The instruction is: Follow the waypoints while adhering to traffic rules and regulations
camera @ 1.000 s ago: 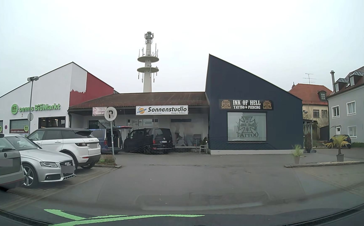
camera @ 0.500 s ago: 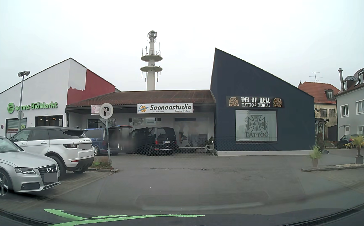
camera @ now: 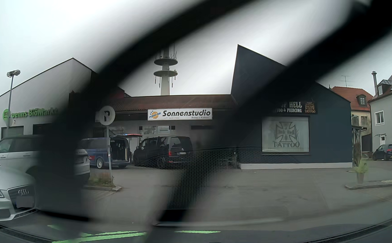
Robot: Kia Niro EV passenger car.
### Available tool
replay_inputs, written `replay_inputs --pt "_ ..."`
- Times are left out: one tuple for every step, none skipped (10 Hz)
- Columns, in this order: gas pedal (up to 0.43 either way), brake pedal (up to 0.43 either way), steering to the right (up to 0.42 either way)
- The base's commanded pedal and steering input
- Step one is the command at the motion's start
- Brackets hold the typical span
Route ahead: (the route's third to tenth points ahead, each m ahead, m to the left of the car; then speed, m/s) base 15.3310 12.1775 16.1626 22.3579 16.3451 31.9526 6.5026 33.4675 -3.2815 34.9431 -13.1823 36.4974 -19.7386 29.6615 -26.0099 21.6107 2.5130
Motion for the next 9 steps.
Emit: replay_inputs --pt "0.000 0.000 -0.020" --pt "0.000 0.000 -0.015" --pt "0.000 0.000 -0.009" --pt "0.000 0.000 -0.006" --pt "0.000 0.000 -0.006" --pt "0.000 0.000 -0.005" --pt "0.000 0.000 -0.003" --pt "0.000 0.000 0.000" --pt "0.000 0.000 0.000"
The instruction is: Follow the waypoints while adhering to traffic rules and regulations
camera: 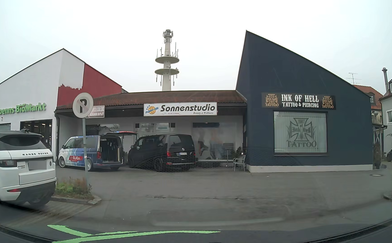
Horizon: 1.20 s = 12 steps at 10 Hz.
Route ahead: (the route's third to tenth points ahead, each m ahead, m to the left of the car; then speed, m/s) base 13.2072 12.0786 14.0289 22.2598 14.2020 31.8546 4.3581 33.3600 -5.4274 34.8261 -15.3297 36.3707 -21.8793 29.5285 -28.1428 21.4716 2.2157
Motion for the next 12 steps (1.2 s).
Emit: replay_inputs --pt "0.000 0.000 0.000" --pt "0.000 0.000 0.000" --pt "0.000 0.000 0.000" --pt "0.000 0.000 0.000" --pt "0.000 0.006 0.000" --pt "0.000 0.018 0.001" --pt "0.000 0.049 0.000" --pt "0.000 0.073 0.001" --pt "0.000 0.079 0.001" --pt "0.000 0.091 0.000" --pt "0.000 0.104 0.000" --pt "0.000 0.116 0.000"
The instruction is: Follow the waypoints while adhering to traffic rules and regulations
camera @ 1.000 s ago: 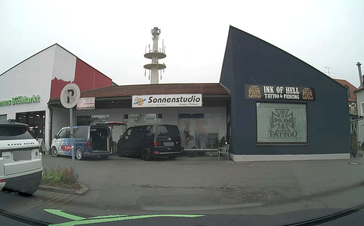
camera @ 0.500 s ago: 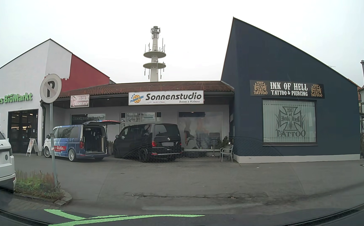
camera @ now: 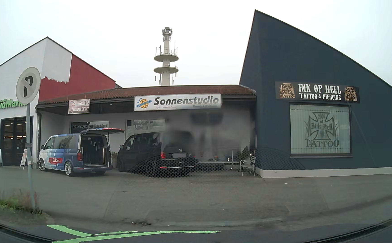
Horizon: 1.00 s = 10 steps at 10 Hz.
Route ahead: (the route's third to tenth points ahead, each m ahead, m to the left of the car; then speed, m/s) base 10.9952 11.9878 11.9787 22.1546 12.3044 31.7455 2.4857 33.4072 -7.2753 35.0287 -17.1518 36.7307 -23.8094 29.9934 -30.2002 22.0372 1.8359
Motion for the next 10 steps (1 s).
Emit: replay_inputs --pt "0.000 0.128 0.000" --pt "0.000 0.152 -0.001" --pt "0.000 0.171 -0.002" --pt "0.000 0.177 -0.003" --pt "0.000 0.177 -0.004" --pt "0.000 0.177 -0.005" --pt "0.000 0.177 -0.005" --pt "0.000 0.177 -0.006" --pt "0.000 0.171 -0.006" --pt "0.000 0.165 -0.007"
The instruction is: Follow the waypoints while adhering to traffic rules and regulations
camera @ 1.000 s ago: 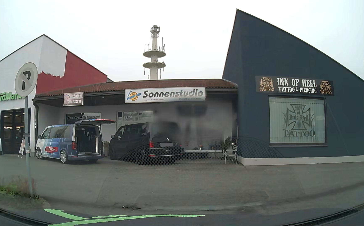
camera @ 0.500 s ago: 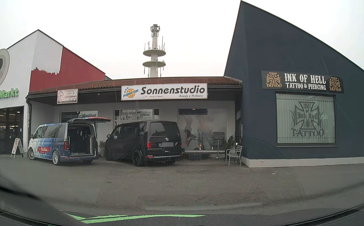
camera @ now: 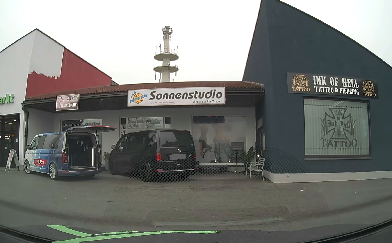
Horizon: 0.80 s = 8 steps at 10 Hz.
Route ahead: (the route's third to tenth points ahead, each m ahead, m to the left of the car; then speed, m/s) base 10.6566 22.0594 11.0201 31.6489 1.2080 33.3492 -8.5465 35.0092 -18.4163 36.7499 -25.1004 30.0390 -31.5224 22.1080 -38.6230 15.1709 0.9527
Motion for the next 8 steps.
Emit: replay_inputs --pt "0.000 0.165 -0.007" --pt "0.000 0.165 -0.007" --pt "0.000 0.159 -0.007" --pt "0.000 0.152 -0.007" --pt "0.000 0.128 -0.008" --pt "0.000 0.091 -0.008" --pt "0.000 0.055 -0.008" --pt "0.000 0.024 -0.009"
